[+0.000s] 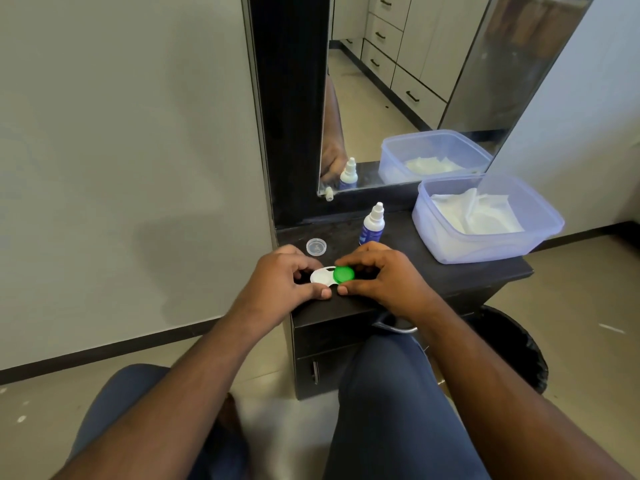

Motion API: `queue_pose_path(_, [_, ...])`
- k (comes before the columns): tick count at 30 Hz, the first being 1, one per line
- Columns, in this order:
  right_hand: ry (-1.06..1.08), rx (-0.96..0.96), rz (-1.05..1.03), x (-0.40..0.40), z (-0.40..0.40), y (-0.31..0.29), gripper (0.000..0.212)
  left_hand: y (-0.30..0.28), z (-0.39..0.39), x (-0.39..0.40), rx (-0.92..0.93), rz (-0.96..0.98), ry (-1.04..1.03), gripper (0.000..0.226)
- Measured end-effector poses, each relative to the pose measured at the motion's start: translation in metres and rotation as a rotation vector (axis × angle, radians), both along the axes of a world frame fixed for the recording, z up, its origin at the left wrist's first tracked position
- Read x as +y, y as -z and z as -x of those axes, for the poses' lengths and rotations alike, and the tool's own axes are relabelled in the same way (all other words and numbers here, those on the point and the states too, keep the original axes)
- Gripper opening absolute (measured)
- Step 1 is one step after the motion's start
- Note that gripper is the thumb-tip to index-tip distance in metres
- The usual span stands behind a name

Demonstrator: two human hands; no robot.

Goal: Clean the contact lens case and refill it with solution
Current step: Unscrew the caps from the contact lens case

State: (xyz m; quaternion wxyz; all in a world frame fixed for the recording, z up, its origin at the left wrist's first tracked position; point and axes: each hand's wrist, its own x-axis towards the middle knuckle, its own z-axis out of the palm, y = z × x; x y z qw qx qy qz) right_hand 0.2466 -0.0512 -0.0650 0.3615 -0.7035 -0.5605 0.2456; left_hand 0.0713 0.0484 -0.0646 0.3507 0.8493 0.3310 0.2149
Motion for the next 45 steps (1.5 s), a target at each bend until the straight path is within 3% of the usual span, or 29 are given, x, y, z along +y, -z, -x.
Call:
queue_pose_path(3, [0.021,-0.005,0.009,-0.001,0.001,-0.002,0.047,0.000,0.002,-0.003,-0.035,-0.004,-0.008,0.033])
queue_pose_path(12, [-0.003,-0.090,0.015,0.001,0.002,-0.005,0.033,0.001,0.001,-0.006,-0.016,-0.005,-0.010,0.031])
queue_pose_path(23, [-0.239,-0.296,-0.030,0.008,-0.011,-0.014,0.035,-0.002,-0.003,-0.009,0.031,-0.013,-0.021,0.030])
queue_pose_path(29, [-0.338,-0.363,0.041,0.011,-0.012,-0.024,0.035,-0.008,-0.002,-0.011,0.068,-0.007,-0.039,0.031])
queue_pose_path(33, [-0.294,-0.412,0.142,0.014,-0.009,-0.032,0.037,-0.011,-0.001,-0.008,0.073,0.029,-0.034,0.031])
queue_pose_path(40, [-0.242,-0.592,0.256,0.023,0.003,-0.035,0.032,-0.012,-0.002,-0.004,0.138,0.047,-0.013,0.032])
queue_pose_path(45, [-0.397,-0.859,0.321,0.038,0.009,-0.050,0.033,-0.011,-0.003,-0.002,0.150,0.023,0.005,0.028])
